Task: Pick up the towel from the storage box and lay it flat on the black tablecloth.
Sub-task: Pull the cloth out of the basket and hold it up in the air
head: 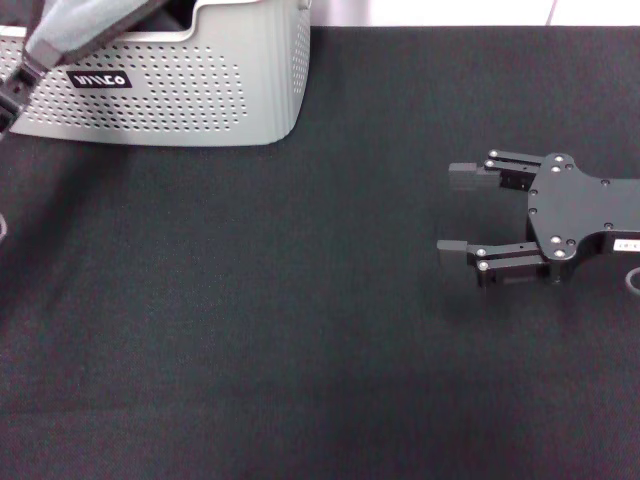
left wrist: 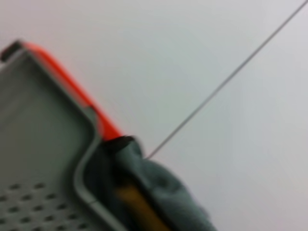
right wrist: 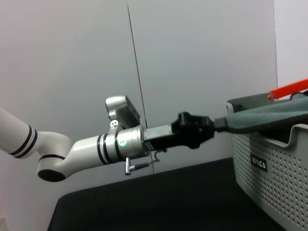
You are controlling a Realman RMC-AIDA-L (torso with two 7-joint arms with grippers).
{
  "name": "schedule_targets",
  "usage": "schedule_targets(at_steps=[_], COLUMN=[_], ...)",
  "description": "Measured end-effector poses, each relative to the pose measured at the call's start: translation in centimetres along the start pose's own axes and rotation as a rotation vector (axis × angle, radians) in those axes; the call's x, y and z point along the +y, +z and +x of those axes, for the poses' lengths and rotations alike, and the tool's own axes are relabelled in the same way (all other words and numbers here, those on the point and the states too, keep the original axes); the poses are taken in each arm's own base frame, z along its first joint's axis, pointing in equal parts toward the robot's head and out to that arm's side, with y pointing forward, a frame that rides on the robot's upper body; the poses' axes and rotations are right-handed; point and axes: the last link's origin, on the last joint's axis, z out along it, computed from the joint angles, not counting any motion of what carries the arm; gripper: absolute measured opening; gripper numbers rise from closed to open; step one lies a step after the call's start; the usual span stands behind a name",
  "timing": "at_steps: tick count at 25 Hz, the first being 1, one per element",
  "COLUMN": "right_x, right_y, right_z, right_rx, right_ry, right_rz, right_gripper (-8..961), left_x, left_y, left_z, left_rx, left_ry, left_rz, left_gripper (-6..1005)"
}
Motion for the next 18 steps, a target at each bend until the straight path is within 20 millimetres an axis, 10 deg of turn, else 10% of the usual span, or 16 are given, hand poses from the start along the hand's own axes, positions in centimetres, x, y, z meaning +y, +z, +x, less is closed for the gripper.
schedule_targets(at_steps=[18], right_x=[-0.6], right_y=[0.2], right_z=[-0.3], right_rx=[-0.005], right_ry=[-0.028], right_rz=[0.028], right_gripper=[863], left_x=[8.4], left_y=[0.7], left_z=[4.8], left_rx=[0.038], left_ry=[-0.12], left_rz=[-0.651], left_gripper=[21])
